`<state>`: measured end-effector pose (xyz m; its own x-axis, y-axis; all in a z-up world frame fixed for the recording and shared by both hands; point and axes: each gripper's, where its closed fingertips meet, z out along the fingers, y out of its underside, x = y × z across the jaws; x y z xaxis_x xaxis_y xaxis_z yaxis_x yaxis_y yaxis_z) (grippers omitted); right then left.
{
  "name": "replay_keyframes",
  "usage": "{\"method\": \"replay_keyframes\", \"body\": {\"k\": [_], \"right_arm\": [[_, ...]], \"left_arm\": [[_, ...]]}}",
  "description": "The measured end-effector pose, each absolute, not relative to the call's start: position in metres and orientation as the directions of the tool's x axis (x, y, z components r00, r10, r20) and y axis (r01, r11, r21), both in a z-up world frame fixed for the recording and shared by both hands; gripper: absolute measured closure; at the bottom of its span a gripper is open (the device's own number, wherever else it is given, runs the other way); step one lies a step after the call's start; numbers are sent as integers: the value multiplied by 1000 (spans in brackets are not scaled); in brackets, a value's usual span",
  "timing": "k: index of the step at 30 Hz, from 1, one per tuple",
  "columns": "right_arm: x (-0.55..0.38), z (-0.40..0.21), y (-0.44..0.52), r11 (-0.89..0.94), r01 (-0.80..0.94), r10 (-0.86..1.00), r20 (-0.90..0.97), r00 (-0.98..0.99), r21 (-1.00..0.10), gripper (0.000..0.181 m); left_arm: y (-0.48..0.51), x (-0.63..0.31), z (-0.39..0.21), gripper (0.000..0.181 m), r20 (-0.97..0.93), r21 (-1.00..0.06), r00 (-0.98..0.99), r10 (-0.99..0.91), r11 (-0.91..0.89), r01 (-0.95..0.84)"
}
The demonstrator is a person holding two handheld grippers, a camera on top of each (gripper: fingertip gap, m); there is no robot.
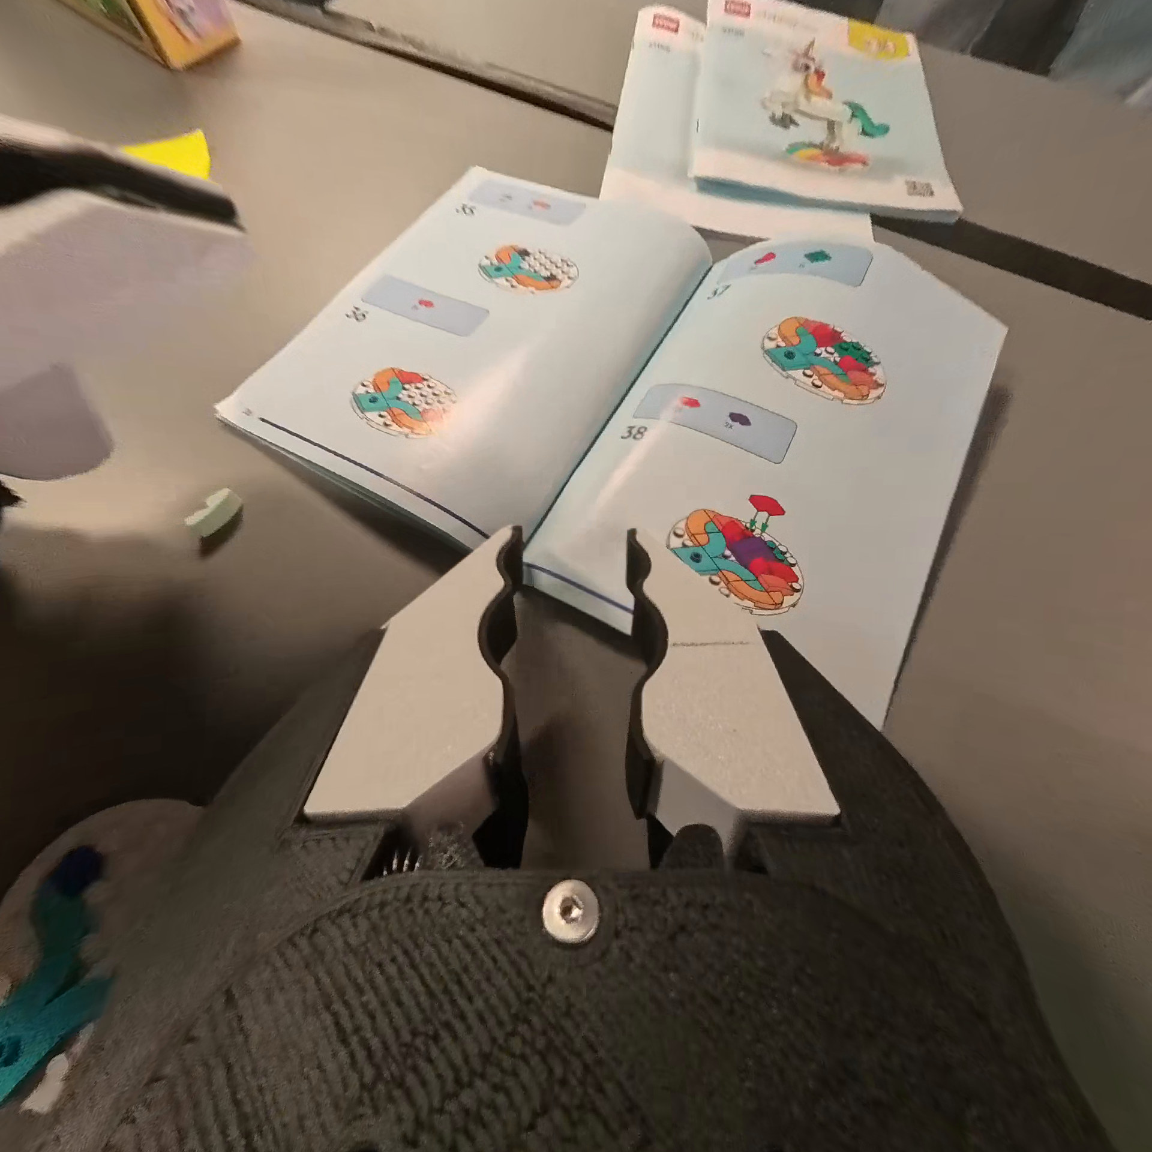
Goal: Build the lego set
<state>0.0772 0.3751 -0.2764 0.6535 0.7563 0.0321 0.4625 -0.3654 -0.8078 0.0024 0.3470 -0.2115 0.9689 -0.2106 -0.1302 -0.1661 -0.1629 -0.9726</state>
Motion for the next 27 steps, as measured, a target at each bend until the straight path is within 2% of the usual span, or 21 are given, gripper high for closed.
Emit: {"method": "replay_keyframes", "body": {"k": [5,9,19,22,27], "right_arm": [[76,-284,377,-359,521,747,96,658,-775,142],[78,-285,379,-397,494,735,54,676,-774,124],[79,-285,380,-419,473,729,23,684,-775,117],[81,-264,383,-340,395,719,35,694,-853,112],[112,-206,379,-120,146,680,26,733,-982,122]], "left_arm": [[342,-9,-198,175,-178,-977,972,-152,-89,-193],[331,-30,-178,175,-190,-982,980,-58,15,-189],[319,-64,-174,173,-118,-992,993,-6,42,-118],[321,-65,-178,170,-68,-997,997,-25,35,-67],[321,-64,-177,169,-49,-998,998,-43,50,-47]]}}
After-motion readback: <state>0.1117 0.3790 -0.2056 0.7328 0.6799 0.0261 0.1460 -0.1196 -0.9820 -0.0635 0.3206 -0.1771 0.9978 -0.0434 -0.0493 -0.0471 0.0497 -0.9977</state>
